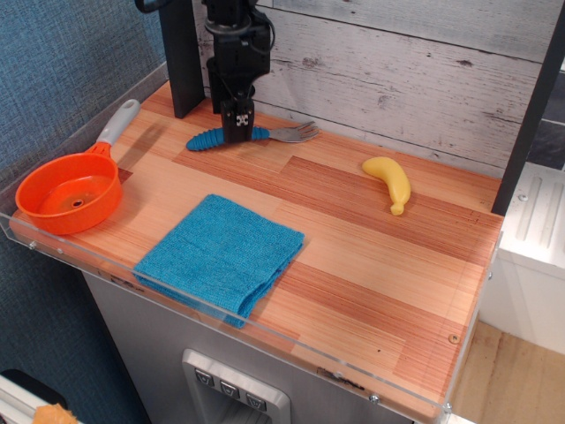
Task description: Move blue fork to lower right corner of table.
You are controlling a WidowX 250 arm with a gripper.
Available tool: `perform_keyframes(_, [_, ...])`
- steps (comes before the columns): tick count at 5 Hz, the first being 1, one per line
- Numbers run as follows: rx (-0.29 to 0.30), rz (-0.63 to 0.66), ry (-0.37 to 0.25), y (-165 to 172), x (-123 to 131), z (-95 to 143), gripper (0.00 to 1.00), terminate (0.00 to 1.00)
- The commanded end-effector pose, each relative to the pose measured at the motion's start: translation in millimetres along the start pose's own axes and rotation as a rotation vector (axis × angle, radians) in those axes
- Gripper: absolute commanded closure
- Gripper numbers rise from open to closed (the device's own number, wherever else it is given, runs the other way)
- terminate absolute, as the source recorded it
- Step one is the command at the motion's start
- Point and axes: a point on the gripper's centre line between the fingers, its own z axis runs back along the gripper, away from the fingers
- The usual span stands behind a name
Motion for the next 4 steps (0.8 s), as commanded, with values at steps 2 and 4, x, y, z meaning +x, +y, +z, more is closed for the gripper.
perform_keyframes(2, [0.028,0.008,-0.008,9.3,2.4,2.7,0.0,0.0])
perform_keyframes(4, [0.06,0.031,-0.028,4.1,1.4,13.0,1.0,0.0])
